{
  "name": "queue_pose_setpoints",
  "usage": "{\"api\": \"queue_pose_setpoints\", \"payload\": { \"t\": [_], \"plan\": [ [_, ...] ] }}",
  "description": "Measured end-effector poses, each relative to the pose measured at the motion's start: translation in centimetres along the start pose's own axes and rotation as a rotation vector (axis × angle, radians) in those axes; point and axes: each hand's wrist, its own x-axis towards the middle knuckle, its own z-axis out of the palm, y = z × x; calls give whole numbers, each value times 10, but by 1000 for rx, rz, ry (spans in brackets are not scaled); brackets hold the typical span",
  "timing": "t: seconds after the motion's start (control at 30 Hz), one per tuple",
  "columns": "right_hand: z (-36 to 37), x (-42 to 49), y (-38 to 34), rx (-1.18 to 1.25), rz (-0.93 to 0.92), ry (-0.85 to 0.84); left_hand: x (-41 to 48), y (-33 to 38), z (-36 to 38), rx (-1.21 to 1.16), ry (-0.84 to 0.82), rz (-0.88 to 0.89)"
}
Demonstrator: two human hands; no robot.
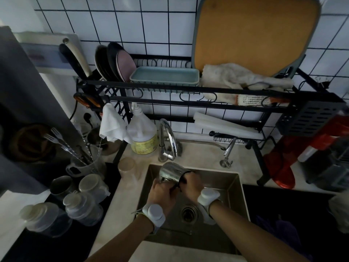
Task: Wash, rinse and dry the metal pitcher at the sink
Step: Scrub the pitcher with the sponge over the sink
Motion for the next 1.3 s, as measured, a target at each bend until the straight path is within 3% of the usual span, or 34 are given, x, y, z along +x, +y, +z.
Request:
{"api": "queue_pose_setpoints", "payload": {
  "t": [0.1, 0.2, 0.4, 0.6, 0.83, 0.97, 1.13, 1.23, 1.3],
  "plan": [
    [-5, -3, -5, 208, -74, -215, 1, -6, -1, -12, -41, -23],
    [-10, 1, -4, 94, -97, -349, 5, -8, -4, -1, -72, -31],
    [-16, 11, -5, -65, 51, -360, 12, 0, -11, 25, -79, 18],
    [-12, 18, -5, -203, 78, -348, 14, 3, -17, 80, -69, 65],
    [-2, 10, 3, 170, 159, -360, 13, -2, -21, 114, -161, 89],
    [-6, 10, 11, -8, -12, -409, 14, -6, -21, 113, -176, 55],
    [-4, 10, 18, -558, -122, -264, 20, 4, -25, 70, -61, 102],
    [-1, 12, 16, -597, -123, -209, 21, 8, -27, 83, -26, 119],
    [0, 13, 14, -474, -78, -225, 22, 12, -27, 98, -52, 145]
  ]
}}
